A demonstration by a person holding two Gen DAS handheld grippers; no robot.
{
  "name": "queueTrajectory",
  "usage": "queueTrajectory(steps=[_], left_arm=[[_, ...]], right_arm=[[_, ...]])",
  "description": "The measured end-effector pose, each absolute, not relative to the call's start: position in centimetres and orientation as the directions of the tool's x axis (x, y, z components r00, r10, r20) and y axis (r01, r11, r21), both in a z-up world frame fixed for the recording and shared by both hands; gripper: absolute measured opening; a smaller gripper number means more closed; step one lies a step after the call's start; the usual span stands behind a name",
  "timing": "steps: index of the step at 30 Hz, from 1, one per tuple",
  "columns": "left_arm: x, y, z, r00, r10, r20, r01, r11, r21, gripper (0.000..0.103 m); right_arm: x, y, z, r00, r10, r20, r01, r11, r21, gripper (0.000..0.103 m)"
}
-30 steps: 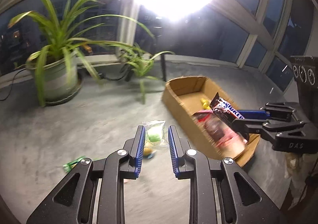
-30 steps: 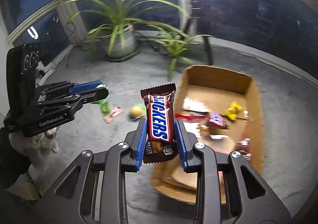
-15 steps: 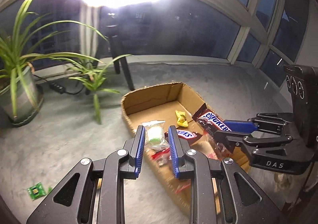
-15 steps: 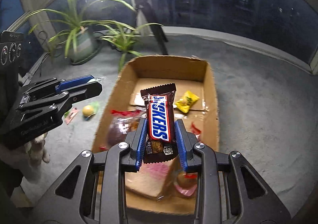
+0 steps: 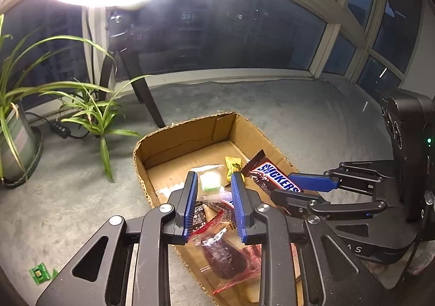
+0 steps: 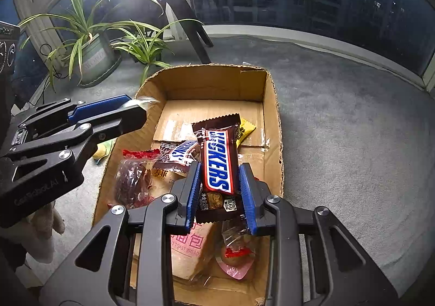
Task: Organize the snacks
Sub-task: 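Carry the Snickers bar and green-candy bag to the box and release both, then move both open tools back to the remaining snacks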
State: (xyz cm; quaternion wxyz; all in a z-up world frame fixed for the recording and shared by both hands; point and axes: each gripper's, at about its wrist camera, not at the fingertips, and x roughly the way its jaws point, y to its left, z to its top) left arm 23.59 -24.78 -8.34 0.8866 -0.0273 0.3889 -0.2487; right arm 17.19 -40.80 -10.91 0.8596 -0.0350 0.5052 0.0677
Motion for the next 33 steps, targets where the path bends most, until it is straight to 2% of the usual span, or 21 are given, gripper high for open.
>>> queueTrajectory(steps=[1,2,3,5,11,14,26,33], left_arm=[[23.6,-24.8,-8.3,0.574,-0.463,-0.676,0.421,0.874,-0.242,0.033],[23.5,-24.8,-8.2,0.576,-0.462,-0.675,0.419,0.875,-0.241,0.042],[23.5,-24.7,-8.2,0.576,-0.465,-0.672,0.421,0.874,-0.244,0.043],[23.6,-24.6,-8.1,0.579,-0.465,-0.670,0.420,0.874,-0.244,0.043],[23.4,-22.9,-7.7,0.587,-0.468,-0.660,0.406,0.876,-0.260,0.043],[23.0,-21.7,-7.6,0.591,-0.468,-0.657,0.399,0.877,-0.267,0.043],[20.9,-13.1,-8.2,0.601,-0.442,-0.666,0.355,0.894,-0.274,0.043],[19.9,-6.7,-9.9,0.588,-0.409,-0.698,0.318,0.910,-0.266,0.043]], right_arm=[[17.2,-40.7,-10.8,0.481,0.080,-0.873,-0.152,0.988,0.007,0.030],[17.1,-40.7,-10.7,0.484,0.079,-0.872,-0.152,0.988,0.005,0.036],[17.0,-40.7,-10.5,0.490,0.083,-0.868,-0.154,0.988,0.007,0.048],[16.8,-40.6,-10.1,0.503,0.081,-0.861,-0.151,0.989,0.004,0.057],[16.1,-40.1,-9.0,0.521,0.074,-0.851,-0.140,0.990,0.001,0.058],[15.7,-39.4,-8.4,0.535,0.082,-0.841,-0.134,0.991,0.011,0.066],[13.9,-33.0,-5.8,0.572,0.165,-0.803,-0.194,0.979,0.063,0.066],[13.4,-26.9,-6.9,0.530,0.247,-0.811,-0.270,0.956,0.114,0.066]])
